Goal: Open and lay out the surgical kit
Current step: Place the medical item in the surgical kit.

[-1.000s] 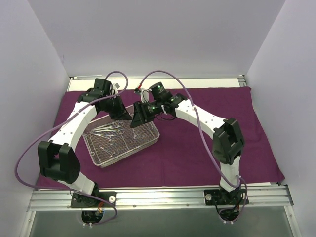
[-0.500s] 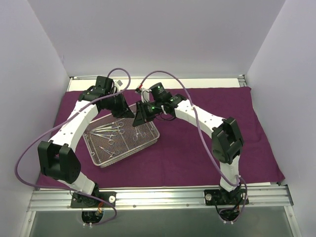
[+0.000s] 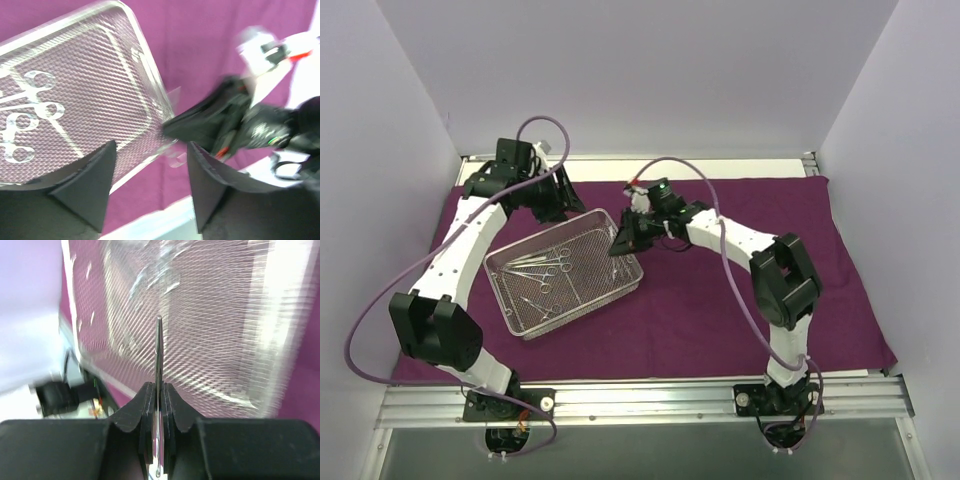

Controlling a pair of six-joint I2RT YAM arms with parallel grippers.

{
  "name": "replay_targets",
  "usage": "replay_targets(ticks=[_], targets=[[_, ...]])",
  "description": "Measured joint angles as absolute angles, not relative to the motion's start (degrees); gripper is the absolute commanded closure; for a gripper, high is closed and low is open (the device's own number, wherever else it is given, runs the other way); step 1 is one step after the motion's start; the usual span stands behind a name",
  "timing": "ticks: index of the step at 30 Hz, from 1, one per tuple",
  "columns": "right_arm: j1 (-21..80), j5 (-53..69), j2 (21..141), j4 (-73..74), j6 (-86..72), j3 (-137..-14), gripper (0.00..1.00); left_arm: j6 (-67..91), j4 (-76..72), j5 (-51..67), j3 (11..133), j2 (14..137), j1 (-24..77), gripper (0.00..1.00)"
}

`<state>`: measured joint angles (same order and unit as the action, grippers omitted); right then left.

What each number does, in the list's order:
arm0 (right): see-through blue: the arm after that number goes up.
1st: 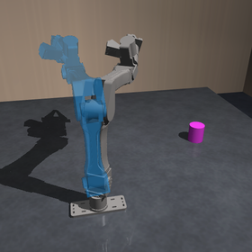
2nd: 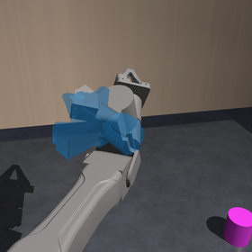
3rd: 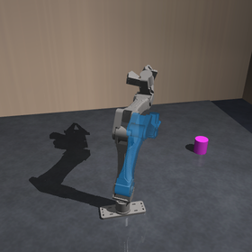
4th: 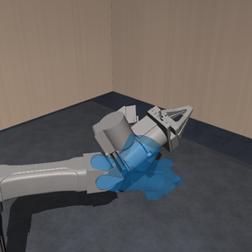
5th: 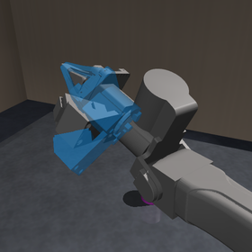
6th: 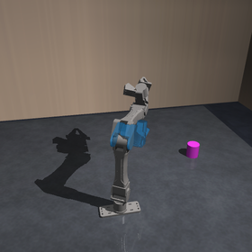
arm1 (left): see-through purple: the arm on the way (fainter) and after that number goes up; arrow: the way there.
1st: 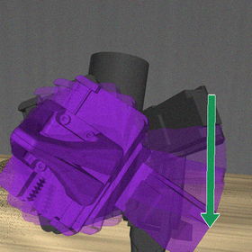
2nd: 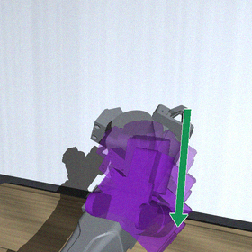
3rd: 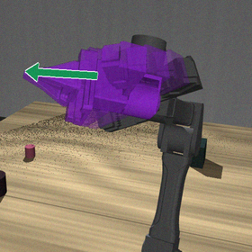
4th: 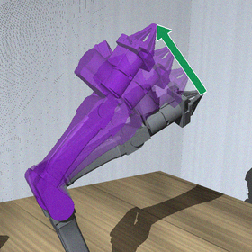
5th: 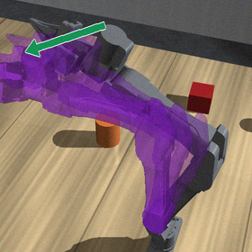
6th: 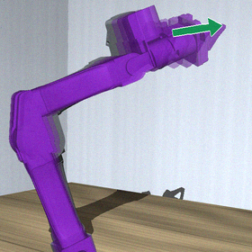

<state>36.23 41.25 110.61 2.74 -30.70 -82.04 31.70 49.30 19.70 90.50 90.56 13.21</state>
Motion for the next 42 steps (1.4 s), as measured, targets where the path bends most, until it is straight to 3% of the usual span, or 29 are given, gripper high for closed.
replay_targets(ticks=[6, 13, 20, 30, 42], targets=[[24.62, 30.79, 104.07, -6.57, -43.31, -74.65, 1.0, 30.26, 49.3, 16.25, 88.79, 87.88, 9.52, 0.3], [13.26, 8.14, 91.64, -17.1, -60.66, -68.12, 1.0, 28.86, 49.04, 17.15, 83.92, 87.05, 7.57, 0.32], [9.26, -7.81, 94.11, -19.33, -72.75, -66.28, 1.0, 28.18, 47.07, 20.21, 80.66, 87.05, 6.68, 0.34], [0.6, -11.51, 98.85, -24.75, -80.25, -58.28, 1.0, 28.12, 45.67, 23.31, 77.49, 87.02, 4.58, 0.34], [-6.04, 0.03, 107.18, -34.11, -76.77, -56.34, 1.0, 28.21, 43.88, 25.3, 76.29, 87.57, 2.83, 0.35]])
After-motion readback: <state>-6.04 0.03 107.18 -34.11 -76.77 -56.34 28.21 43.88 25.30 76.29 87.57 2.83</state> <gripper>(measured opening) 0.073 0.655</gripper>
